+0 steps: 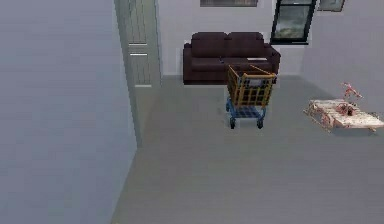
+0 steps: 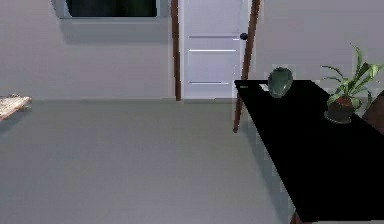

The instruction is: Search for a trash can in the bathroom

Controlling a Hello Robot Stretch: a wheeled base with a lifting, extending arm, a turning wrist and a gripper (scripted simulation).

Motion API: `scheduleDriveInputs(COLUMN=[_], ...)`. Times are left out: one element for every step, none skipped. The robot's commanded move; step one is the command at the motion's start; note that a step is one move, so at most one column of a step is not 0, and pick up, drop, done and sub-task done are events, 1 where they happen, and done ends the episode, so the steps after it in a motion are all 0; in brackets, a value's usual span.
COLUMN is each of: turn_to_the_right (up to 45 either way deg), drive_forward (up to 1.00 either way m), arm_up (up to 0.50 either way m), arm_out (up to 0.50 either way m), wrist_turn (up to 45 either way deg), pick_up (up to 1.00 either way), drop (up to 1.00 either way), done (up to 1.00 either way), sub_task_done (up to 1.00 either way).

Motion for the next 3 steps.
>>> scheduleDriveInputs(turn_to_the_right=[-3.0, 0.0, -3.0], drive_forward=[0.00, 1.00, 0.00], arm_up=[0.00, 0.00, 0.00], arm_out=[0.00, 0.00, 0.00], wrist_turn=[0.0, 0.0, 0.0], pick_up=[0.00, 0.00, 0.00], drop=[0.00, 0.00, 0.00], done=[0.00, 0.00, 0.00], sub_task_done=[0.00, 0.00, 0.00])
